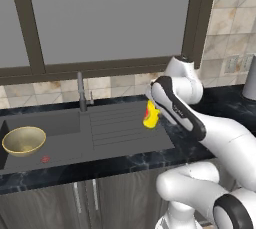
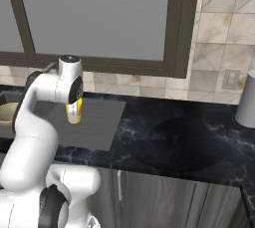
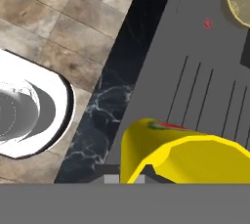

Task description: Remove the bell pepper and lemon from the sink. Then move the bowl and cup from the counter to the sink for washing.

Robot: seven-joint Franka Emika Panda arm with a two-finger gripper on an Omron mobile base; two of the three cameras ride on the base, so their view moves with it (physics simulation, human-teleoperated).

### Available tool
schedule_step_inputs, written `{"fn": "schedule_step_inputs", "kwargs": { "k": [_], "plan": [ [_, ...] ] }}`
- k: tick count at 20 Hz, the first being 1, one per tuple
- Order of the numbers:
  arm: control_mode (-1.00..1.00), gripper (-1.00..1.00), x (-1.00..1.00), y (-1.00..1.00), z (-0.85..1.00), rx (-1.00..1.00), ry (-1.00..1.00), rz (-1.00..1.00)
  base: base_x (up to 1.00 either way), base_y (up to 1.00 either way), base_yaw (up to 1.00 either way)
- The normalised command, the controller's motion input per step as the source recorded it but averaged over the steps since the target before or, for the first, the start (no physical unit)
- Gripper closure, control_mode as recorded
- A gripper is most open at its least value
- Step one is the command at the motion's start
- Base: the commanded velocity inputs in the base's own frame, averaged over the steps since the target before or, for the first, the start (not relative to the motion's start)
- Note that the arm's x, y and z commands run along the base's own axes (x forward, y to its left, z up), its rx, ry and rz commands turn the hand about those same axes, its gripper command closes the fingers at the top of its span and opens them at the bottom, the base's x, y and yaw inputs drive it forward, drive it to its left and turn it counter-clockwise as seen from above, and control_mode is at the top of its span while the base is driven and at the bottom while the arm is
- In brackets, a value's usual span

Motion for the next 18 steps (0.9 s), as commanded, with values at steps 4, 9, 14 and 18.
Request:
{"fn": "schedule_step_inputs", "kwargs": {
  "k": [4,9,14,18],
  "plan": [
    [-1.00,1.00,-0.04,0.65,0.00,-0.06,-0.08,0.09,0.00,0.00,0.00],
    [-1.00,1.00,-0.05,0.61,0.00,-0.04,-0.05,0.07,0.00,0.00,0.00],
    [-1.00,1.00,-0.05,0.61,0.00,-0.05,-0.01,0.01,0.00,0.00,0.00],
    [-1.00,1.00,-0.07,0.55,0.00,-0.04,0.00,0.00,0.00,0.00,0.00]
  ]
}}
